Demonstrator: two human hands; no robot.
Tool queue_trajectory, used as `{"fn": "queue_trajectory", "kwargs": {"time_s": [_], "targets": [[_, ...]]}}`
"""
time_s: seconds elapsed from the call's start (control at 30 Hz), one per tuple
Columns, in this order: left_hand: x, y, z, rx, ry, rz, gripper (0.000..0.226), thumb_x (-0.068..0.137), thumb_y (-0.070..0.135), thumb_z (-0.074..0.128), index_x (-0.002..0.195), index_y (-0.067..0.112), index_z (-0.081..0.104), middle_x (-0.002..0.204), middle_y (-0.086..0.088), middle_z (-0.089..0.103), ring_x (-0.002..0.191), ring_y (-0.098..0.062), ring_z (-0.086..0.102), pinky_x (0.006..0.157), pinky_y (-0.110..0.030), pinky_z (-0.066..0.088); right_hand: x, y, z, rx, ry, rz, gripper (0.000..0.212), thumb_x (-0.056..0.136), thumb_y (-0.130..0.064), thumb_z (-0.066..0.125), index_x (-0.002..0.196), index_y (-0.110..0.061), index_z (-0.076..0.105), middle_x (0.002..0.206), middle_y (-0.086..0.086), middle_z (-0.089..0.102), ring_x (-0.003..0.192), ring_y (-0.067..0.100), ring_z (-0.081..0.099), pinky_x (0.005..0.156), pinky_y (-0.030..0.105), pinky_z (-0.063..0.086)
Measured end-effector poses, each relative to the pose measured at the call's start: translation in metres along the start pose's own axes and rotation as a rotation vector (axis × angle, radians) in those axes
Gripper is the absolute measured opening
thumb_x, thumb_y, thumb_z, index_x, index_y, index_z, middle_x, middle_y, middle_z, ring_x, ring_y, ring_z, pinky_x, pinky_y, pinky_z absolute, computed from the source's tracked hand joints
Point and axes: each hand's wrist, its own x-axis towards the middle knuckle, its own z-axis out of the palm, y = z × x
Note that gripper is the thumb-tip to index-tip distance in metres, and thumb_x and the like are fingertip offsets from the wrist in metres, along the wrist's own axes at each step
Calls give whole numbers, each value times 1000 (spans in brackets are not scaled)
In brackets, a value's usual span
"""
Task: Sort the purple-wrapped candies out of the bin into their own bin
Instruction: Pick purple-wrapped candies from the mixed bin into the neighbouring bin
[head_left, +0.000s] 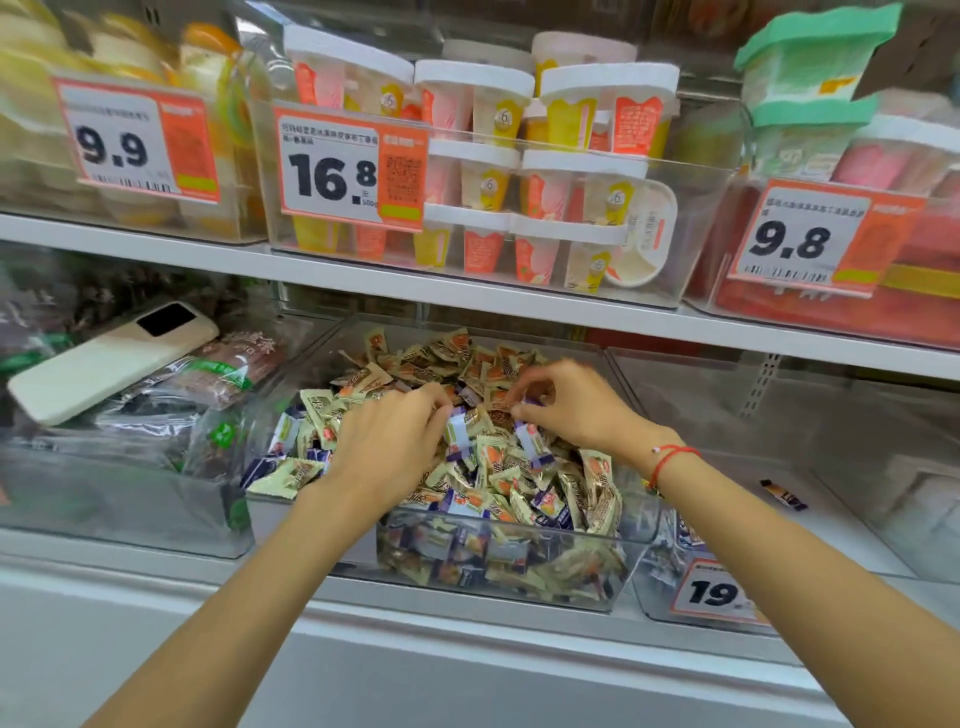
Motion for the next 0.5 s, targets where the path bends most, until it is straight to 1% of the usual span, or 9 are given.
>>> {"fn": "queue_trajectory", "kwargs": {"time_s": [0.07, 0.1, 0.13, 0.23, 0.3, 0.37, 0.4, 0.43, 0.5], "targets": [[-2, -1, -1, 5, -1, 5, 21, 101, 34, 39, 111, 29, 57, 86, 6, 70, 71, -15, 62, 50, -28, 41, -8, 3, 0, -42, 27, -7, 11, 90, -21, 65, 97, -23, 73, 106, -7, 68, 93, 12, 61, 82, 28, 47], [-4, -1, -1, 22, -10, 13, 20, 101, 34, 41, 110, 31, 58, 85, 7, 69, 73, -15, 62, 51, -29, 40, -15, 5, 1, -58, 26, -14, 12, 91, -21, 64, 99, -24, 72, 109, -6, 69, 95, 14, 65, 87, 33, 50], [-7, -1, 0, 39, -20, 19, 20, 100, 35, 42, 110, 31, 59, 84, 8, 69, 74, -14, 63, 52, -29, 41, -23, 8, 3, -74, 23, -21, 13, 91, -22, 63, 100, -24, 72, 108, -7, 70, 92, 16, 67, 86, 36, 53], [-12, 4, 3, 22, -31, 8, 21, 100, 35, 41, 109, 31, 59, 81, 10, 70, 70, -12, 63, 56, -28, 48, -46, 14, 5, -165, -5, -58, 12, 89, -28, 66, 98, -26, 74, 102, -9, 72, 91, 12, 66, 80, 32, 53], [-11, 6, 2, -6, -1, -32, 21, 99, 34, 41, 108, 30, 59, 79, 9, 69, 69, -13, 63, 55, -28, 47, -54, 12, 4, -176, -77, -84, 14, 88, -36, 67, 98, -30, 73, 101, -12, 71, 90, 9, 63, 78, 33, 52], [-12, 7, 0, -3, 12, -69, 19, 97, 33, 44, 106, 30, 60, 78, 9, 69, 69, -14, 62, 51, -25, 41, -57, 8, 4, -198, -207, -89, 29, 84, -49, 67, 107, -32, 69, 109, -14, 66, 85, 5, 58, 73, 28, 48], [-13, 8, -1, 2, 4, -74, 18, 96, 33, 46, 105, 30, 61, 78, 9, 69, 69, -14, 62, 48, -23, 37, -56, 6, 4, -209, -261, -91, 37, 82, -51, 68, 112, -30, 67, 113, -13, 63, 83, 4, 54, 71, 25, 44], [-16, 8, 0, 7, -11, -71, 17, 95, 33, 48, 104, 30, 62, 78, 10, 68, 68, -13, 62, 46, -22, 35, -55, 3, 5, -213, -295, -98, 40, 81, -49, 70, 114, -27, 66, 114, -10, 62, 82, 3, 50, 70, 23, 41], [-20, 7, 2, 9, -44, -57, 17, 96, 35, 49, 104, 31, 64, 79, 11, 68, 71, -12, 63, 46, -21, 37, -51, -3, 10, -196, -328, -118, 35, 81, -33, 75, 112, -20, 65, 114, -2, 61, 76, 1, 46, 70, 22, 38]]}}
